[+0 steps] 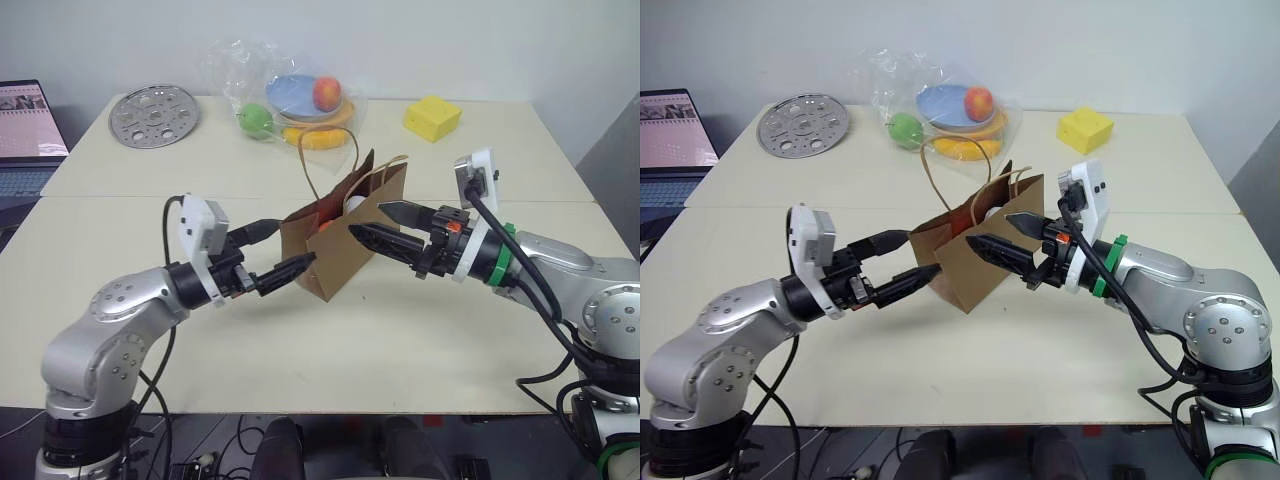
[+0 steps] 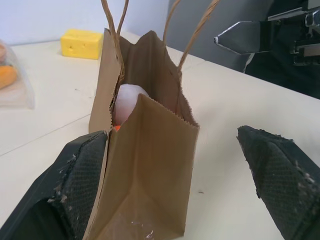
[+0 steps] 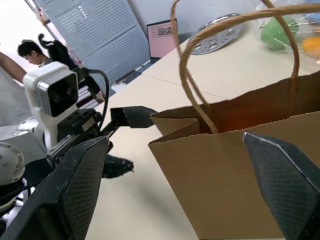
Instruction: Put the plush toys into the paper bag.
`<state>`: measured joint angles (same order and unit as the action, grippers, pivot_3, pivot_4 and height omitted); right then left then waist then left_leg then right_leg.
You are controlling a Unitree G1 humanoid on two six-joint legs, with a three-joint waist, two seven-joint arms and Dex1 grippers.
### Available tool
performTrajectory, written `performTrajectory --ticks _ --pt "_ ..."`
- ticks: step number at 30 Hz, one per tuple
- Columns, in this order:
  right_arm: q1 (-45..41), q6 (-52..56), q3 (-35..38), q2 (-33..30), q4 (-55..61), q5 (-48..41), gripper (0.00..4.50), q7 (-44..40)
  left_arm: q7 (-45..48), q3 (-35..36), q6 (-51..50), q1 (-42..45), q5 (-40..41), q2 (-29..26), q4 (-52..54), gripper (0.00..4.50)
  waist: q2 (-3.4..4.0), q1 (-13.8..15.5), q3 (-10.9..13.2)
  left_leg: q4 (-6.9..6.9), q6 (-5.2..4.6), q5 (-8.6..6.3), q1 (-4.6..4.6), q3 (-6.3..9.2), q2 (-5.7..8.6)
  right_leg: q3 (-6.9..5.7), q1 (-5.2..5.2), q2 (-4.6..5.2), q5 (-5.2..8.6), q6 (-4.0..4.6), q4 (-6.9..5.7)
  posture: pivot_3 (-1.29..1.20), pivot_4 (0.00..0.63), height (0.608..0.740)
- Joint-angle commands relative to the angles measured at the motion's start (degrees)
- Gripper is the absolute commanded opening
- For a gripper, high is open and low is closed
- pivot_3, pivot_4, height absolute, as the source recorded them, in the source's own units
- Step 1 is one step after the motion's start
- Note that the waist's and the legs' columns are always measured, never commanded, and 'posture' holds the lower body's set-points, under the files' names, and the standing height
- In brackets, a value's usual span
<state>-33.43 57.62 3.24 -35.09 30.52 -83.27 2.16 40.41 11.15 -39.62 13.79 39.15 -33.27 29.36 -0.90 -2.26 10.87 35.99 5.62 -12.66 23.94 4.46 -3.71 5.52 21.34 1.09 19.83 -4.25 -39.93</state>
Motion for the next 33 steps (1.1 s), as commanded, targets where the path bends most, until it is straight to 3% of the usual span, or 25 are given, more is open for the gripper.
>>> performTrajectory --ticks 1,9,12,24,30,33 --pt "-0.8 -1.8 1.3 0.2 0.3 0.8 4.50 1.8 -2.6 -1.6 6.5 1.1 -5.0 1.9 -1.2 4.49 0.00 0.2 0.0 0.00 0.00 0.00 0.00 0.00 -0.01 0.00 0.01 -0.01 0.00 0.00 0.00 0.00 0.150 0.740" --pt "0.8 -2.4 2.3 -0.7 1.1 2.3 4.50 2.9 -1.3 -4.5 12.0 1.2 -7.1 3.5 -4.0 4.49 0.00 0.4 0.0 -0.06 -0.01 -0.01 0.04 0.00 0.00 0.00 0.05 -0.02 0.00 0.01 0.04 0.00 0.150 0.740" --pt "0.9 -2.8 2.6 -0.5 1.0 2.1 4.50 3.7 -0.6 -4.8 11.7 1.0 -6.9 3.3 -4.2 3.85 0.00 0.4 0.0 -0.05 -0.01 -0.01 0.04 0.00 0.00 0.00 0.06 -0.01 0.00 0.01 0.03 0.00 0.150 0.740" --pt "0.5 -3.7 3.0 0.0 -0.2 3.3 4.50 5.0 -0.5 -5.1 10.6 2.4 -7.2 2.5 -7.2 0.19 0.00 0.4 0.0 -0.05 -0.01 -0.01 0.04 0.01 -0.01 -0.02 0.05 -0.02 0.00 0.01 0.02 0.00 0.150 0.740" --pt "0.4 -3.6 3.1 0.1 -1.0 4.8 4.50 4.6 -0.8 -5.2 10.8 4.4 -8.4 2.5 -9.4 0.04 0.00 0.4 0.0 -0.04 -0.01 0.00 0.03 0.01 0.00 -0.01 0.04 -0.02 0.00 0.01 0.01 0.00 0.150 0.740" --pt "0.9 -3.7 3.2 0.1 -1.3 6.2 4.50 3.9 -0.4 -6.6 13.0 9.4 -12.0 1.2 -13.1 0.04 0.00 0.4 0.0 -0.02 0.00 0.00 0.03 0.01 0.00 -0.02 0.04 -0.02 0.00 0.01 0.00 0.00 0.150 0.740"
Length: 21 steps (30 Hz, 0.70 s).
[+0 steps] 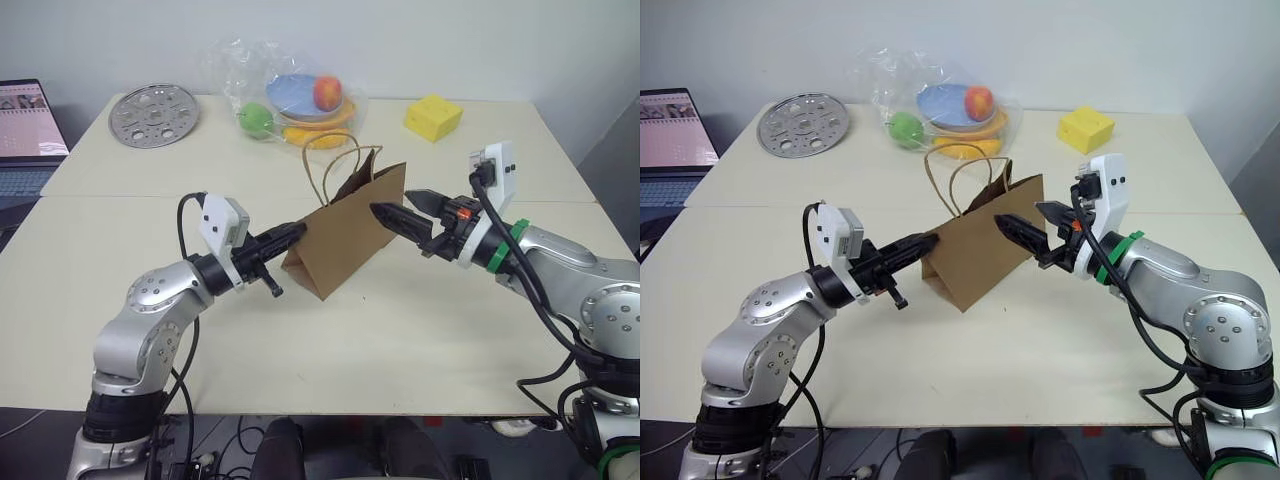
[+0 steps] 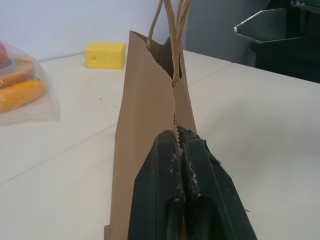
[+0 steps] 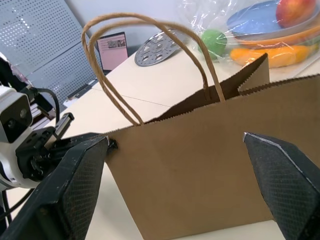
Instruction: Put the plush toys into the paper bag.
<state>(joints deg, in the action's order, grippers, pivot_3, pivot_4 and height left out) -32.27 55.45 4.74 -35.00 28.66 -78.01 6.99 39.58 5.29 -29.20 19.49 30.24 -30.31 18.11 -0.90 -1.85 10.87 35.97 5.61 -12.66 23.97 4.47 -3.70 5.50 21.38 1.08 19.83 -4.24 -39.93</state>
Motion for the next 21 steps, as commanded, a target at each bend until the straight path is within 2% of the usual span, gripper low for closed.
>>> performTrajectory --ticks 1,2,5,8,15,18,21 --pt "0.1 -1.6 1.7 -0.4 0.4 2.2 4.50 -1.8 1.4 0.8 9.2 6.2 -3.2 0.5 -4.3 0.04 0.00 0.1 0.0 0.01 0.00 0.00 0.00 0.00 0.00 0.00 0.00 0.00 0.00 0.00 0.00 0.00 0.150 0.740" --pt "0.2 -1.5 1.8 -0.7 0.4 3.2 4.50 -2.5 2.2 2.0 14.3 7.8 -3.1 2.2 -6.0 0.04 0.00 0.1 0.0 0.01 0.00 0.00 0.00 0.00 0.02 0.00 0.00 0.00 0.00 0.00 0.00 0.00 0.150 0.740" --pt "0.5 -1.5 2.1 -1.0 -0.3 5.4 4.50 -4.6 6.4 -1.9 7.3 12.8 -4.8 -3.2 -9.9 0.04 -0.02 0.1 0.0 0.01 0.00 0.00 0.05 0.00 0.01 -0.05 0.01 0.00 0.00 0.00 0.04 0.00 0.150 0.740" --pt "0.7 -1.6 2.6 -1.1 -1.1 7.5 4.50 -6.7 10.7 0.8 3.3 18.4 3.1 -2.2 -14.1 0.04 -0.01 0.0 0.0 -0.07 -0.01 -0.01 0.02 0.01 0.02 -0.03 0.03 0.00 0.00 0.00 0.03 0.00 0.150 0.740" --pt "0.9 -1.6 3.3 -1.0 -2.8 11.5 4.50 -10.9 23.7 0.7 1.2 29.0 6.6 -2.4 -28.4 0.04 -0.01 0.0 0.0 -0.07 -0.01 0.00 0.10 0.04 0.01 -0.11 0.08 -0.01 0.00 0.00 0.05 0.00 0.150 0.740" --pt "1.5 -1.7 4.7 -2.3 -3.5 12.0 4.50 -15.4 38.3 -2.5 7.9 35.8 2.6 -4.0 -43.5 0.04 -0.01 -0.1 0.0 -0.07 0.00 0.00 0.09 0.05 0.02 -0.14 0.09 -0.02 0.00 0.00 0.01 0.00 0.150 0.740" --pt "3.1 -0.5 6.5 -4.6 -2.8 10.8 4.50 -20.0 46.5 -5.2 14.4 39.4 -1.9 -3.9 -53.5 0.04 -0.01 0.0 0.0 -0.08 -0.01 0.00 0.09 0.05 0.04 -0.15 0.08 -0.02 0.00 0.00 0.07 0.00 0.150 0.740"
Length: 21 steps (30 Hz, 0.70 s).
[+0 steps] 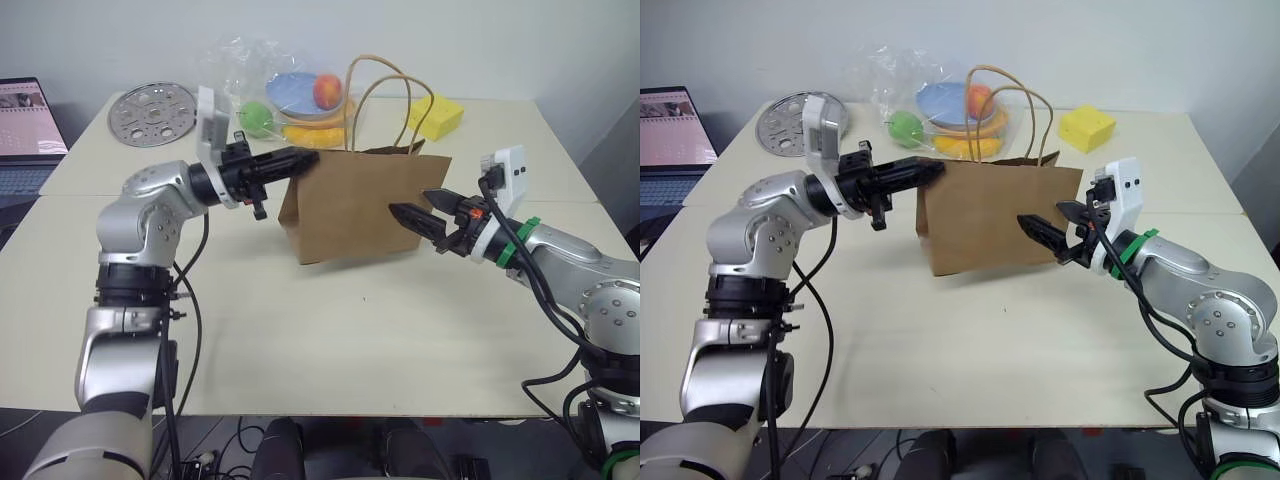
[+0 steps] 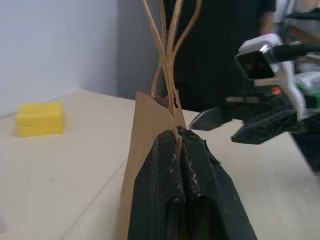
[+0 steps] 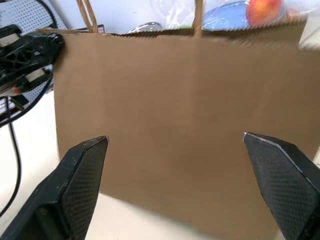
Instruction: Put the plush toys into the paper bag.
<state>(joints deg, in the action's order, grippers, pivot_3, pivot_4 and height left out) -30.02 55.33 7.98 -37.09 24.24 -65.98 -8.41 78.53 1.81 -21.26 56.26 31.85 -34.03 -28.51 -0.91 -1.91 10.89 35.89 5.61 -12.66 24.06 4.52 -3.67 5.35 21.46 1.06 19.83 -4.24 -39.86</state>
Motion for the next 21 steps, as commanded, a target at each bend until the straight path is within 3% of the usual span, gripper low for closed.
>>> performTrajectory --ticks 1,4,8,21 --pt "2.5 1.3 4.5 -4.9 2.8 -3.1 4.50 -7.4 9.3 -2.1 8.6 3.6 -4.7 0.4 -9.8 0.04 0.00 0.0 0.0 0.00 0.00 0.00 0.00 0.00 0.00 0.00 -0.02 0.00 0.00 0.00 0.01 0.00 0.150 0.740" --pt "9.1 5.4 10.0 -12.9 6.0 -8.8 4.50 -14.1 12.8 -1.8 14.5 7.5 -7.0 3.3 -18.4 0.04 0.00 0.7 0.0 -0.04 0.00 0.00 0.16 0.11 -0.02 -0.22 -0.02 0.02 0.00 0.00 0.15 0.00 0.150 0.740" --pt "13.6 5.6 13.0 -17.7 6.8 -9.2 4.50 -17.6 14.0 -1.4 17.7 10.8 -7.3 5.6 -23.9 0.04 -0.03 0.4 0.0 0.05 -0.01 -0.01 0.39 0.22 -0.01 -0.35 -0.02 0.04 0.00 0.00 0.32 0.00 0.150 0.740" --pt "14.9 3.4 14.0 -18.2 4.8 -4.3 4.50 -18.1 14.0 -4.1 26.9 8.2 -11.5 6.3 -32.1 0.04 -0.04 -0.4 0.0 0.15 -0.01 0.00 0.29 0.20 0.00 -0.29 -0.02 0.04 0.00 0.00 0.07 0.00 0.150 0.740"
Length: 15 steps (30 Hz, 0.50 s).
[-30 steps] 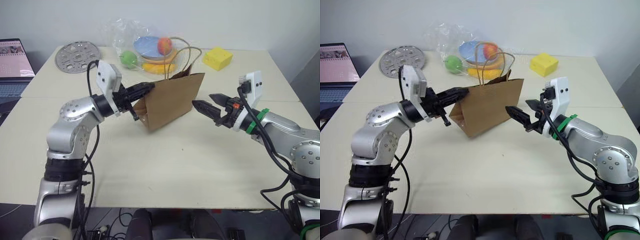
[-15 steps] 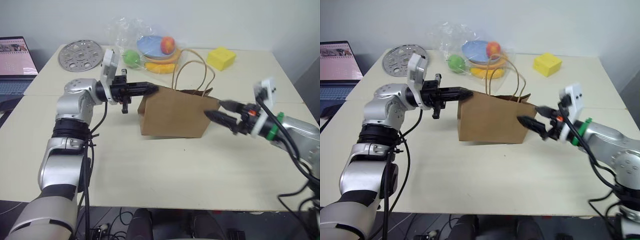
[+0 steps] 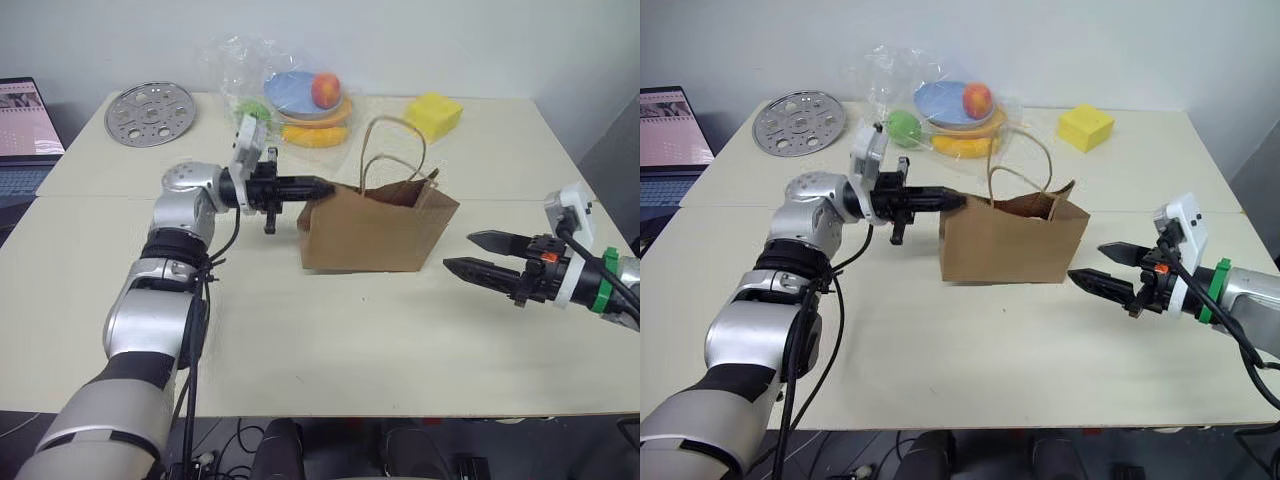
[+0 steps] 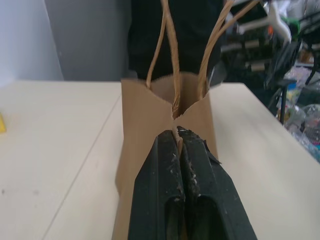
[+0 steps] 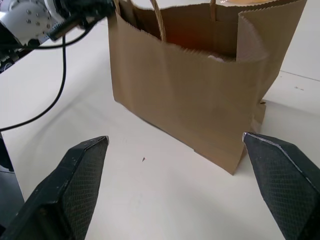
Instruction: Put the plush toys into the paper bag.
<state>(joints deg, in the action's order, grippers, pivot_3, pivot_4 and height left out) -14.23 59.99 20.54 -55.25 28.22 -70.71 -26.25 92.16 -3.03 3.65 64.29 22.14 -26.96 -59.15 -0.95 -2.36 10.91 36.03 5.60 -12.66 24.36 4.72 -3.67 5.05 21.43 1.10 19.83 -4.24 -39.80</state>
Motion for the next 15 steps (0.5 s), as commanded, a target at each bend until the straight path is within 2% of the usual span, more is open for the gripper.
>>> performTrajectory --ticks 1,8,15 --pt "-0.9 -1.3 1.3 0.0 0.8 0.5 4.50 -0.2 0.3 1.0 2.2 0.2 -2.1 -0.9 -2.0 0.04 0.00 0.0 0.0 0.01 0.00 0.00 0.00 0.00 0.00 0.00 0.00 0.00 0.00 0.00 -0.02 0.00 0.150 0.740" --pt "-2.4 -2.2 -1.0 1.6 -0.1 2.7 4.50 0.1 -4.2 4.6 4.2 3.0 -4.2 -1.4 -5.4 0.04 0.00 0.5 0.0 0.05 -0.01 0.02 -0.01 0.01 0.00 -0.01 0.00 0.00 0.00 0.00 -0.09 0.00 0.150 0.740" --pt "-3.4 -2.0 -2.4 3.9 0.4 4.2 4.50 0.6 -4.5 6.1 4.7 4.5 -6.5 -1.3 -6.8 0.04 0.00 0.4 0.0 0.03 -0.02 0.02 -0.01 0.01 0.00 -0.02 0.02 0.00 0.00 0.00 -0.11 0.00 0.150 0.740"
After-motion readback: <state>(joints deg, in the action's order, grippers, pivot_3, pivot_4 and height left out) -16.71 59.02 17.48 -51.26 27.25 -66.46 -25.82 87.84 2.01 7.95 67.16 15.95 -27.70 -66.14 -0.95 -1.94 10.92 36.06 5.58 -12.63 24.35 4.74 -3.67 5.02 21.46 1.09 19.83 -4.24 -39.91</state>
